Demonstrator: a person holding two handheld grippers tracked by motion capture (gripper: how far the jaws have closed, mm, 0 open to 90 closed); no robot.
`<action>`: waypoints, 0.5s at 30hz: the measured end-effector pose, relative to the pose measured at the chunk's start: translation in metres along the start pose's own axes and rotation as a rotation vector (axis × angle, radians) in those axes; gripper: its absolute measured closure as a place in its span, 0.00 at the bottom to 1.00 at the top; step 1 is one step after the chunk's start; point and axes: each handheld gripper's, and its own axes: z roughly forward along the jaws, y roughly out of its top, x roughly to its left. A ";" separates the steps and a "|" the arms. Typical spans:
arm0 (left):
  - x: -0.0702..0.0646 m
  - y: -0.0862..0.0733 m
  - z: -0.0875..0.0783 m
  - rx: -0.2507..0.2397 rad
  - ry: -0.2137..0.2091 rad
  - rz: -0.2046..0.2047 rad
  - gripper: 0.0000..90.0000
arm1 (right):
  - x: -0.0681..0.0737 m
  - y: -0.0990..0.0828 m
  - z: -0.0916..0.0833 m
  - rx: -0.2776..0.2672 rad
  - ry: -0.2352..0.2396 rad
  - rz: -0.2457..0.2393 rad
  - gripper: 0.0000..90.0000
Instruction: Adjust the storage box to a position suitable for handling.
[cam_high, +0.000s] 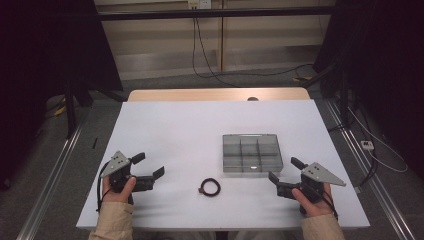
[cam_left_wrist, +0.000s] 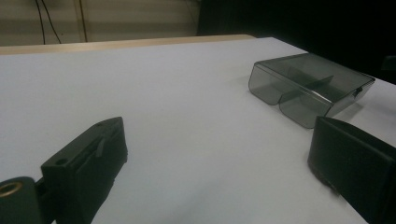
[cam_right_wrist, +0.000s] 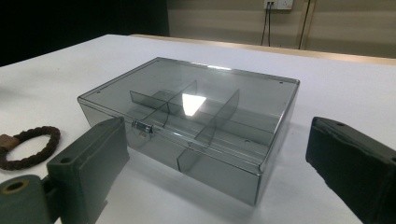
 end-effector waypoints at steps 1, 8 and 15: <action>0.000 0.000 0.000 0.000 -0.001 0.000 0.05 | 0.000 0.000 0.000 -0.002 -0.002 0.001 0.06; 0.001 0.000 0.001 -0.002 -0.005 0.000 0.05 | -0.002 0.003 -0.001 0.000 -0.016 -0.009 0.07; 0.001 0.001 0.001 0.001 -0.007 0.003 0.05 | -0.007 0.006 -0.001 0.004 -0.027 -0.012 0.12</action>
